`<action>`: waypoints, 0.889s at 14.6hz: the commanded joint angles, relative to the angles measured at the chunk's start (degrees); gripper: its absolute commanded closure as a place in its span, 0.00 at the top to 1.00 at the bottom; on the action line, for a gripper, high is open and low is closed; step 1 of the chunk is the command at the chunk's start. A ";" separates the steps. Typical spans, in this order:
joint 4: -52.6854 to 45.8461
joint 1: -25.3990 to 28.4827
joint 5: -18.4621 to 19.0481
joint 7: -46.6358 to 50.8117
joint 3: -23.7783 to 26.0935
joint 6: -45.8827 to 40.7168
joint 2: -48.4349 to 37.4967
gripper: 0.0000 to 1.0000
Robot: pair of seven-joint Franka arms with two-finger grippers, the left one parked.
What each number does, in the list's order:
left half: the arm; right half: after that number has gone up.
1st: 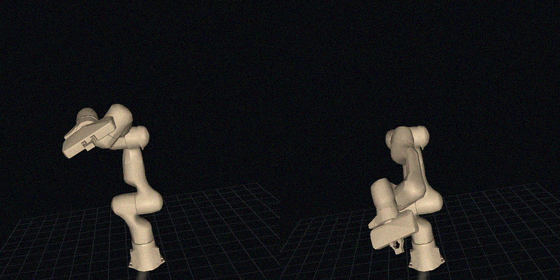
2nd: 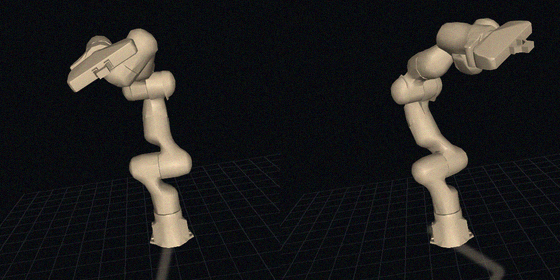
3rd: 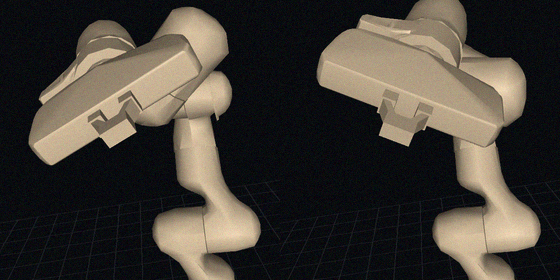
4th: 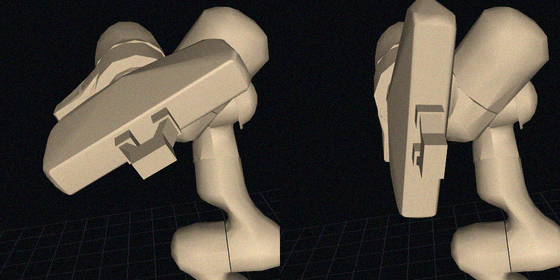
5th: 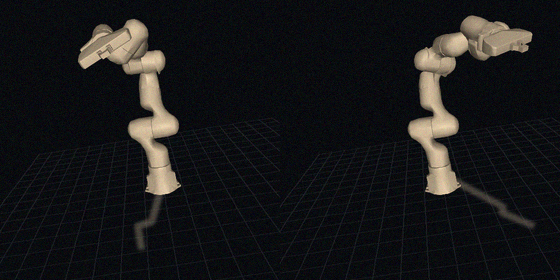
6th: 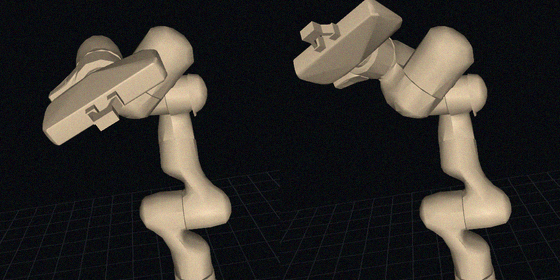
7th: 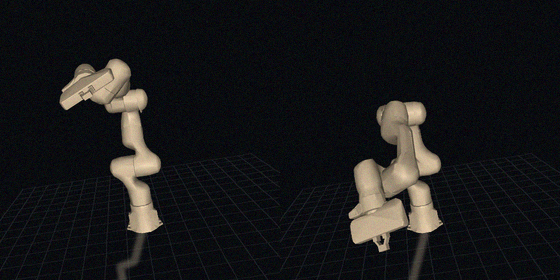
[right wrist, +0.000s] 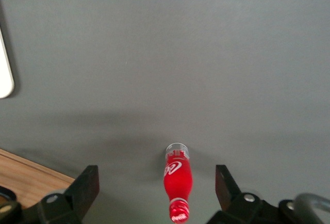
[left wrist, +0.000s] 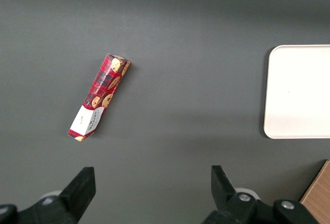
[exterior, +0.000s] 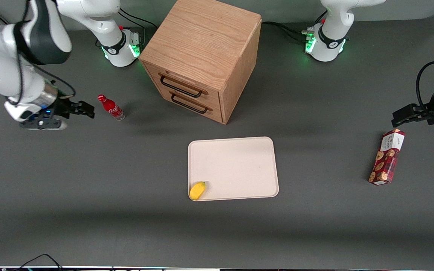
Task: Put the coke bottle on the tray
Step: 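Lower the open right gripper around the red Coca-Cola bottle, then close the right gripper on the bottle's neck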
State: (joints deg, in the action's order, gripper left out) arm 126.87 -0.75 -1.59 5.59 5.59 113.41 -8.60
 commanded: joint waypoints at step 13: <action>27.02 -0.30 1.14 -0.14 1.97 19.14 -5.19 1.00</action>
State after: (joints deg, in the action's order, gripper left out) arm 151.69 -0.93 -1.30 5.77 7.45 132.57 -10.80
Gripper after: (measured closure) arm 0.000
